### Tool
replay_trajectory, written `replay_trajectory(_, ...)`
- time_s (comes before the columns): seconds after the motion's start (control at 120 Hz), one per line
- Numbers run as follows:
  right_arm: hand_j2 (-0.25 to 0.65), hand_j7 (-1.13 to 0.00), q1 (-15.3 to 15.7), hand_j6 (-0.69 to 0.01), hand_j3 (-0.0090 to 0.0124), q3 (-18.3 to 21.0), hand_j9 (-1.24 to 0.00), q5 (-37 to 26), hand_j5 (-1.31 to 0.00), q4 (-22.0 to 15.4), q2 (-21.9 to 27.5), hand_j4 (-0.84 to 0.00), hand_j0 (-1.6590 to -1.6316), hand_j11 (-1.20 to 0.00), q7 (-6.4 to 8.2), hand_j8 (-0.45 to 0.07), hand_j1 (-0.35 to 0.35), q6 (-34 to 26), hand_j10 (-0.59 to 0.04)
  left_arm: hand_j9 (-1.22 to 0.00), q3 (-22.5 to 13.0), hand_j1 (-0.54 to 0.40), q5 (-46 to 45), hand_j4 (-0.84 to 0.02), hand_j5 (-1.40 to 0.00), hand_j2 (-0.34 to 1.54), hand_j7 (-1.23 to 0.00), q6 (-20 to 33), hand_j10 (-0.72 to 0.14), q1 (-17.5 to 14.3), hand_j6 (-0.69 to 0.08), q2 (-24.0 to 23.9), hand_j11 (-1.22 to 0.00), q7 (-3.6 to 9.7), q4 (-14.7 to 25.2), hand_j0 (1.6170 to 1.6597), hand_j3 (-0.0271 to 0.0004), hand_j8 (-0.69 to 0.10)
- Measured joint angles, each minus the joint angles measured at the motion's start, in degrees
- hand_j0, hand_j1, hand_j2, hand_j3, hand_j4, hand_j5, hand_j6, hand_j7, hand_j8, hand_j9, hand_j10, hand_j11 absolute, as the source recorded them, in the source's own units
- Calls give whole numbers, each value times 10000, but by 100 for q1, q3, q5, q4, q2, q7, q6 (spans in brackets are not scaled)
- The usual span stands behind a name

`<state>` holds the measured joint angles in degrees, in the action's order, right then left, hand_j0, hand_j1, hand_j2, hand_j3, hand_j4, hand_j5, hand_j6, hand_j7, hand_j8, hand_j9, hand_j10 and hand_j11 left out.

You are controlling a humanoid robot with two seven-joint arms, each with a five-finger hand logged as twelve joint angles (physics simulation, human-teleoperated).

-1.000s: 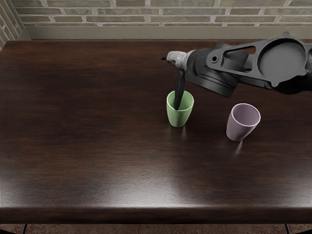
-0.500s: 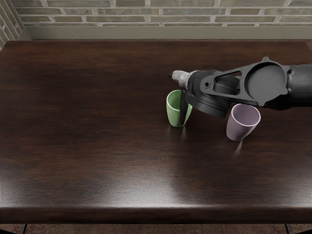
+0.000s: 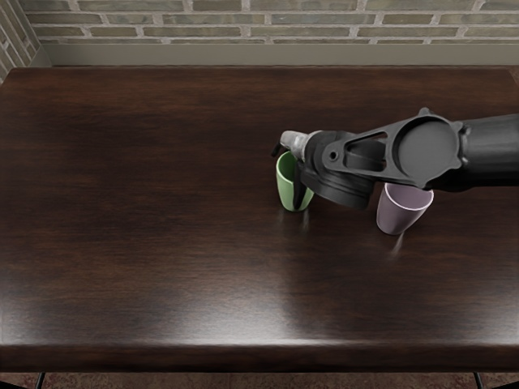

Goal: Pick up cup and place in cup with right hand

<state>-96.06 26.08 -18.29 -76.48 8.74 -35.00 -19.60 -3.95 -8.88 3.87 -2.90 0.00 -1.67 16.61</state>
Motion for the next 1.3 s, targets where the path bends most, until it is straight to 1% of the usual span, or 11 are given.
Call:
replay_trajectory(0.042,-559,-3914,-2,-2809,13,29,-3859,-14,-3839,14,0,-3146,-16579,-3915,0,-1772,89,3,-3127,-52,0,3442,0,-38,-52,9,-52,0,-38,0,-38,0,-53,0,0,16581,-1,-38)
replay_trajectory(0.125,-1025,-4844,13,-2876,-15,57,-4789,-8,-4834,65,-4,-3754,-16574,-4831,-3,-1770,934,11,-3331,-52,-1,3442,-1,-38,-52,9,-52,0,-38,0,-38,0,-53,0,0,16580,-1,-38)
replay_trajectory(0.2,358,-5755,62,-2906,-14,56,-5772,-32,-5934,123,-1,-4214,-16558,-5814,0,-1472,1608,32,-3191,-54,-2,3441,-1,-38,-53,10,-53,0,-38,0,-38,0,-55,0,0,16580,-2,-38)
replay_trajectory(0.325,776,-7009,96,-2701,-11,24,-6918,-53,-6955,161,27,-5064,-16529,-7223,5,-1748,1789,31,-3279,-53,-7,3442,-4,-41,-52,8,-52,0,-39,-1,-40,0,-54,1,0,16580,-1,-40)
replay_trajectory(0.35,399,-7164,100,-2621,40,-10,-7251,-16,-7288,163,51,-5272,-16522,-7472,4,-1678,1442,33,-3092,-52,-7,3442,-4,-41,-51,7,-51,0,-39,0,-40,0,-53,1,0,16580,-1,-40)
replay_trajectory(0.358,134,-7211,102,-2624,2,-27,-7314,1,-7359,162,67,-5280,-16515,-7521,3,-1587,1303,32,-3057,-52,-6,3442,-4,-41,-51,7,-51,0,-39,0,-40,0,-53,1,0,16580,-1,-40)
replay_trajectory(0.367,-97,-7256,104,-2466,22,-45,-7419,23,-7464,161,85,-5348,-16510,-7605,0,-1579,1201,32,-2986,-52,-6,3443,-3,-42,-51,6,-51,0,-39,0,-41,0,-53,1,0,16580,-1,-40)
replay_trajectory(0.383,-102,-7340,109,-2741,-16,-93,-7596,49,-7672,161,129,-5393,-16500,-7698,0,-1601,1134,37,-3064,-52,-5,3443,-3,-41,-51,6,-51,0,-39,0,-40,0,-52,1,0,16580,-1,-40)
replay_trajectory(0.575,-126,-7787,65,-2717,4,-689,-8300,146,-8500,125,983,-5241,-16498,-8272,3,-1561,1010,490,-3255,-51,1,3443,1,-40,-50,6,-50,0,-38,0,-39,0,-51,0,0,16581,0,-39)
replay_trajectory(0.908,555,-8111,-1727,-2307,13,162,-8826,1060,-8919,-631,2286,-4758,-16524,-8741,2,-1037,1367,1494,-2708,-50,2,3443,1,-38,-51,7,-50,0,-37,0,-37,0,-50,0,0,16581,-1,-37)
replay_trajectory(1.3,-172,-8478,-2296,-2472,16,1008,-9316,1178,-9568,-1548,3633,-4825,-16506,-9065,-4,-957,1041,1949,-2564,-51,2,3443,1,-38,-51,7,-51,0,-37,0,-38,0,-51,0,0,16581,-1,-37)
